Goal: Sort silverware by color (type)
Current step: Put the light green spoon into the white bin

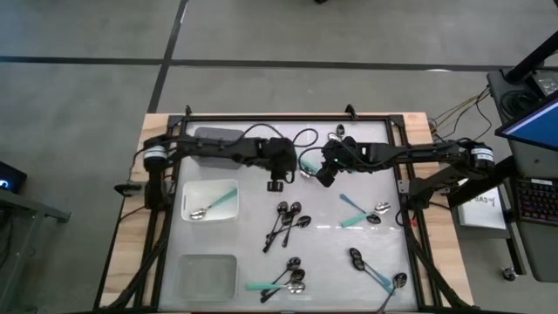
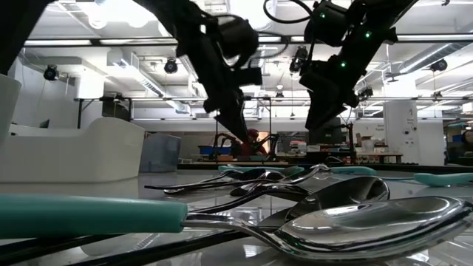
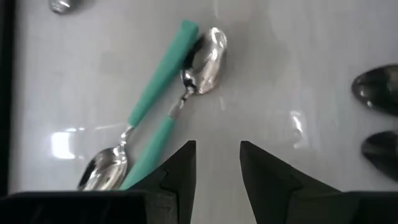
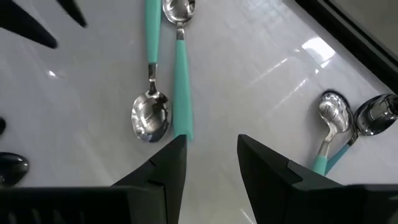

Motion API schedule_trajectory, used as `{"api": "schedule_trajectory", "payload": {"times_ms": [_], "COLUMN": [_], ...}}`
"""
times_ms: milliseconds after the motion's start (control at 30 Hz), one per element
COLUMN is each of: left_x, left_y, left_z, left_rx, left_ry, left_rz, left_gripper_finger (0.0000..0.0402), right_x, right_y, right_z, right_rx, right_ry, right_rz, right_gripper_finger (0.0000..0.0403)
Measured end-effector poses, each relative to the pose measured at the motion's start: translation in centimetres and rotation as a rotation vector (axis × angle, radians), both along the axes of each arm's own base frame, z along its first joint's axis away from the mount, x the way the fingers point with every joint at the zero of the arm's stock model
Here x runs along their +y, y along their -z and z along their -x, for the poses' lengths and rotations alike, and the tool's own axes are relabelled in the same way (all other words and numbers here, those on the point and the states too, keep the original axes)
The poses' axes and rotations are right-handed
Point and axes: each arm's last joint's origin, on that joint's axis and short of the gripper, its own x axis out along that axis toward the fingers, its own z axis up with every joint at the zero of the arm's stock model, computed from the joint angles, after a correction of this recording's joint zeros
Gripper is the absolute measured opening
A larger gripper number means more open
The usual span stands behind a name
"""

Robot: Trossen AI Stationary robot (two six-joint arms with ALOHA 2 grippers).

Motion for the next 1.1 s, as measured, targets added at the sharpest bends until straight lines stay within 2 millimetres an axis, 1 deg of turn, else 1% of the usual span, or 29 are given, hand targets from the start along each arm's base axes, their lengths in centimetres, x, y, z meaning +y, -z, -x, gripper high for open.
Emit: {"api": "schedule_trajectory", "payload": {"times_ms": [133, 367, 533, 733, 1000, 1100], "left_x": [1.9, 5.0, 6.3, 6.9, 9.0, 10.0], "left_y": [1.1, 1.5, 2.1, 2.3, 2.7, 3.2], "left_z": [-0.6, -1.4, -1.4, -1.1, 0.4, 0.8], "left_rx": [0.059, 0.064, 0.068, 0.08, 0.14, 0.16], "left_ry": [0.007, 0.008, 0.005, 0.029, 0.005, -0.01], "left_rz": [0.012, -0.023, 0.0, 0.004, 0.025, 0.031], "left_gripper_finger": [0.0106, 0.0106, 0.0106, 0.0107, 0.0107, 0.0107], "right_x": [0.0, 0.0, 0.0, -0.1, -0.1, -0.1], "right_y": [0.1, 0.1, 0.1, 0.0, 0.0, 0.0], "right_z": [0.0, 0.0, 0.0, 0.0, 0.0, 0.0], "right_rx": [0.011, 0.024, 0.024, 0.025, 0.024, 0.025], "right_ry": [-0.012, -0.036, -0.037, -0.042, -0.041, -0.04], "right_rz": [0.006, 0.022, 0.023, 0.03, 0.03, 0.033], "right_gripper_finger": [0.0134, 0.0134, 0.0134, 0.0134, 0.0134, 0.0134]}}
